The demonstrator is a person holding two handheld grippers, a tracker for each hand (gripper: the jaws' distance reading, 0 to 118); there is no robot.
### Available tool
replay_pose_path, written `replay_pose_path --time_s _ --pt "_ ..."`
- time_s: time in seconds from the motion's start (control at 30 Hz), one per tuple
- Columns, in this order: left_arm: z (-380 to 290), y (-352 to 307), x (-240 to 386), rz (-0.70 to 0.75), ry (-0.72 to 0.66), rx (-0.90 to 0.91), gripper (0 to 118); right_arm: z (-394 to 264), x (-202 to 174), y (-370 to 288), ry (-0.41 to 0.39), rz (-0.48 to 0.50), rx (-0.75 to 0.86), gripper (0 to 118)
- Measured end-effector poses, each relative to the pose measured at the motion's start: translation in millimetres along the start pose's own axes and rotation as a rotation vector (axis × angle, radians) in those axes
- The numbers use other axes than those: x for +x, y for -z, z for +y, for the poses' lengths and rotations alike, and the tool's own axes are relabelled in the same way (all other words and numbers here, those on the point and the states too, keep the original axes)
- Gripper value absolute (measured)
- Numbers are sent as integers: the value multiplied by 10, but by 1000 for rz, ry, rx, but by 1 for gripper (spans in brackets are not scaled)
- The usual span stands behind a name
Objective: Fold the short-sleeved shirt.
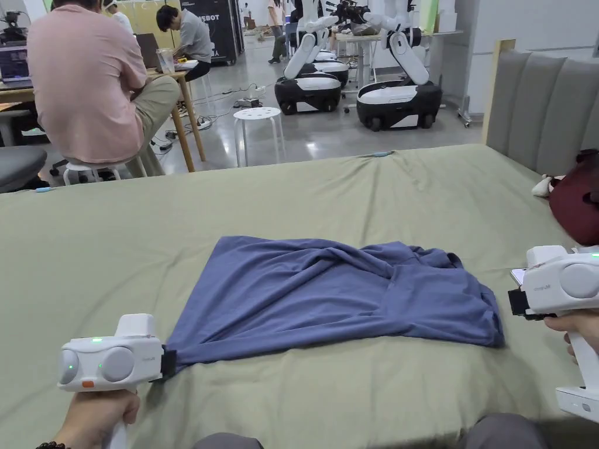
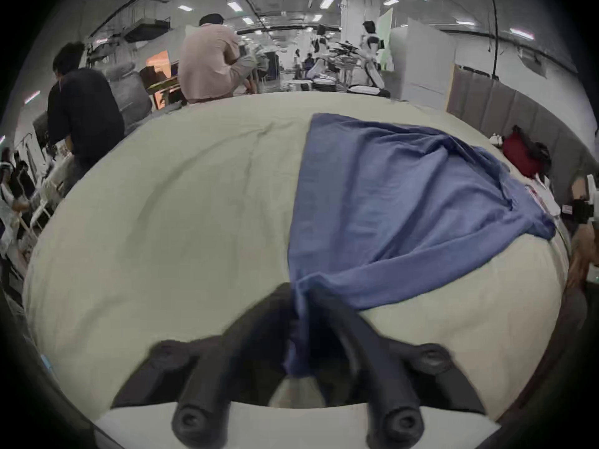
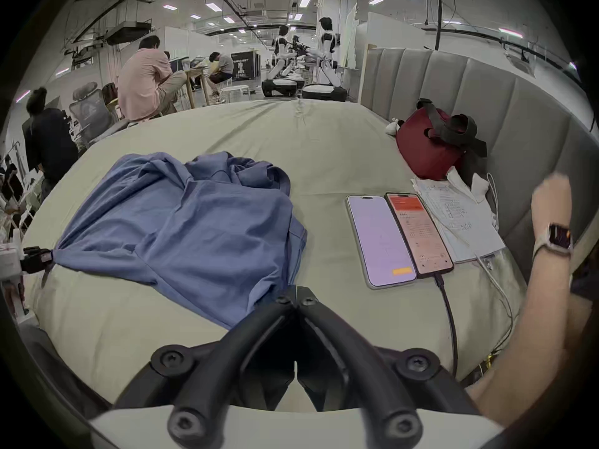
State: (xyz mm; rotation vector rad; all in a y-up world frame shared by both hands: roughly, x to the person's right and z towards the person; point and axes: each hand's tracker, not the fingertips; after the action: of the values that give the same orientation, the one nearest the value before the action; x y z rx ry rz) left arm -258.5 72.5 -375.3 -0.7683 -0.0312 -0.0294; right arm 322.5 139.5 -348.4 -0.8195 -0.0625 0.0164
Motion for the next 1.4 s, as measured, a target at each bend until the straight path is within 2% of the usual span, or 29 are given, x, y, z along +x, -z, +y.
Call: replay_pose_path --time_s 0.03,0.2,0.23,0.27,0.3,0.33,0.37,0.4,0.43,0.47,0.5,0.53,0.57,0.7,0.8,0.93,1.0,1.03,1.07,1.1,1.13,1.17,1.4 --pt "28 -58 29 20 -3 7 5 3 -3 -19 -1 1 1 0" --pt "111 -268 120 9 11 41 5 52 31 -127 12 10 36 0" --pt "124 -293 129 7 12 44 5 55 40 -139 20 15 41 3" --pt "138 -319 135 4 11 48 5 79 55 -120 27 21 44 18" --pt "156 -336 151 2 7 53 5 79 49 -107 29 25 44 60" --pt "165 -347 159 -1 2 56 5 75 34 -79 27 25 39 93" --pt "166 -358 166 -3 -3 58 5 60 4 -31 16 16 26 112" --pt "163 -369 177 -4 -9 59 5 39 -21 0 -1 15 23 114" --pt "177 -346 173 -5 -12 57 5 19 -61 13 -27 33 21 106" --pt "175 -344 177 -6 -15 57 5 8 -97 34 -49 69 1 90" --pt "168 -344 188 -2 -17 55 5 14 -84 145 -48 107 -31 62" --pt "163 -344 197 3 -15 50 5 25 -72 245 -40 126 -58 42" --pt "164 -328 205 13 -12 42 5 25 -93 316 -29 136 -84 35" --pt "154 -326 220 13 -10 33 5 41 -126 545 -52 94 -97 36" --pt "156 -326 229 12 -5 32 5 33 -124 663 -54 99 -134 36" --pt "169 -283 213 12 -8 30 5 -6 -151 733 -96 71 -149 36" --pt "167 -271 215 10 -5 28 5 0 -125 726 -83 74 -136 37" --pt "166 -271 220 9 -1 28 5 -3 -115 688 -68 80 -123 40" --pt "165 -270 225 9 2 28 5 0 -98 668 -57 88 -112 48" --pt "162 -265 222 8 6 28 5 15 -74 650 -48 94 -104 68" --pt "162 -262 223 7 10 27 5 31 -54 634 -46 99 -101 79" --pt "164 -261 227 7 13 27 5 47 -38 600 -42 110 -92 83" --pt "160 -239 259 2 5 30 5 84 -7 591 -45 95 -95 80"
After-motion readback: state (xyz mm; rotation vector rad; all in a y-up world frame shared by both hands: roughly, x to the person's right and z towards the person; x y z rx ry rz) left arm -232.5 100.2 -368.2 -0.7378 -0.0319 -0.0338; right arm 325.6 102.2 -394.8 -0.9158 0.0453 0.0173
